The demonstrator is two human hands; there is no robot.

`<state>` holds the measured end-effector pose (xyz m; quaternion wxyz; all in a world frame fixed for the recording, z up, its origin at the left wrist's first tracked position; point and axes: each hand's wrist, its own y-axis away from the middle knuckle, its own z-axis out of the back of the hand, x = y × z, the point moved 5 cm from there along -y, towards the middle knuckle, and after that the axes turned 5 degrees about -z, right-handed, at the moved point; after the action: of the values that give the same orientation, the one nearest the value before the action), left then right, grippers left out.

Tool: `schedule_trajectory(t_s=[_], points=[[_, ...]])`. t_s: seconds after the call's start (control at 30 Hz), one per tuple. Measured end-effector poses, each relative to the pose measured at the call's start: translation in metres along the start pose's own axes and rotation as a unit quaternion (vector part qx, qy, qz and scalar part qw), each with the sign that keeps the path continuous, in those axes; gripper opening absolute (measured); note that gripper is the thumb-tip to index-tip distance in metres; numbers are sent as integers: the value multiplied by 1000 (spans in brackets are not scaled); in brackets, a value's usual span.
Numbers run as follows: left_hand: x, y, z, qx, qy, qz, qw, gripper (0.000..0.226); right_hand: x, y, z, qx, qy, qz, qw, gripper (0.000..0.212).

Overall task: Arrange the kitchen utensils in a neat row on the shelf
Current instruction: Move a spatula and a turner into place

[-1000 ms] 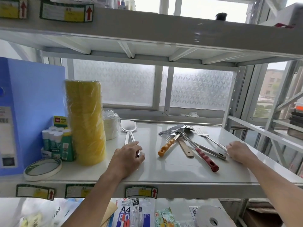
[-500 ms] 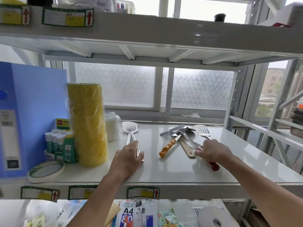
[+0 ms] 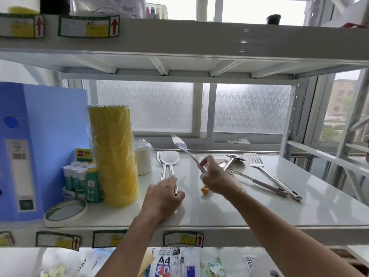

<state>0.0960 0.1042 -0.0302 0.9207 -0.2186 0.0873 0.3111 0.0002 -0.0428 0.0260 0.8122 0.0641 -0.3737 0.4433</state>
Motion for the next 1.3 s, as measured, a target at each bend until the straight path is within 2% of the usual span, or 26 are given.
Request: schedule_trajectory(t_s=[0.13, 0.23, 0.27, 0.4, 0.53, 0.6, 0.7, 0.77, 0.87, 1.0, 1.03, 1.1, 1.2, 1.27, 1.3], points=[[-2, 0, 2, -1, 1, -2, 1000, 40, 18, -5, -46, 12, 66, 41, 997, 30], [1, 1, 3, -18, 27, 9, 999, 12, 23, -7, -65, 8, 146, 42, 988, 32], [1, 2, 4, -26, 34, 10, 999, 12, 24, -7, -68, 6, 168, 44, 985, 33], [1, 3, 7, -58, 56, -3, 997, 36, 27, -7, -68, 8, 219, 66, 974, 35], [-1, 0, 3, -58, -14, -12, 998, 38, 20, -13, -41, -68, 235, 66, 967, 44], [-1, 1, 3, -72, -44, 12, 996, 39, 7, -19, -26, -81, 288, 34, 953, 49], [-1, 5, 5, -96, -56, 24, 993, 46, -18, -23, -14, -31, 339, -58, 938, 57], [-2, 6, 6, -101, -67, 12, 993, 50, -33, -23, -11, -17, 323, -105, 940, 61], [-9, 7, 2, -68, -81, -41, 994, 54, -45, -18, -4, -1, 291, -153, 944, 59], [-13, 7, 0, -13, -98, -84, 992, 50, -49, -17, 11, 32, 221, -148, 963, 17], [-14, 7, -1, -9, -93, -84, 992, 49, -52, -16, 20, 22, 192, -146, 970, 15], [-14, 8, -4, -5, -85, -84, 993, 46, -60, -18, 42, -39, 127, -151, 980, 26], [-34, 4, -20, 0, -74, -97, 993, 46, -99, -14, 97, -144, 65, -173, 972, 39], [-34, 1, -14, -7, -67, -92, 993, 46, -117, -19, 124, -173, -11, -200, 964, 36], [-33, -1, -11, -8, -67, -91, 994, 46, -127, -22, 133, -162, -72, -218, 960, 28]])
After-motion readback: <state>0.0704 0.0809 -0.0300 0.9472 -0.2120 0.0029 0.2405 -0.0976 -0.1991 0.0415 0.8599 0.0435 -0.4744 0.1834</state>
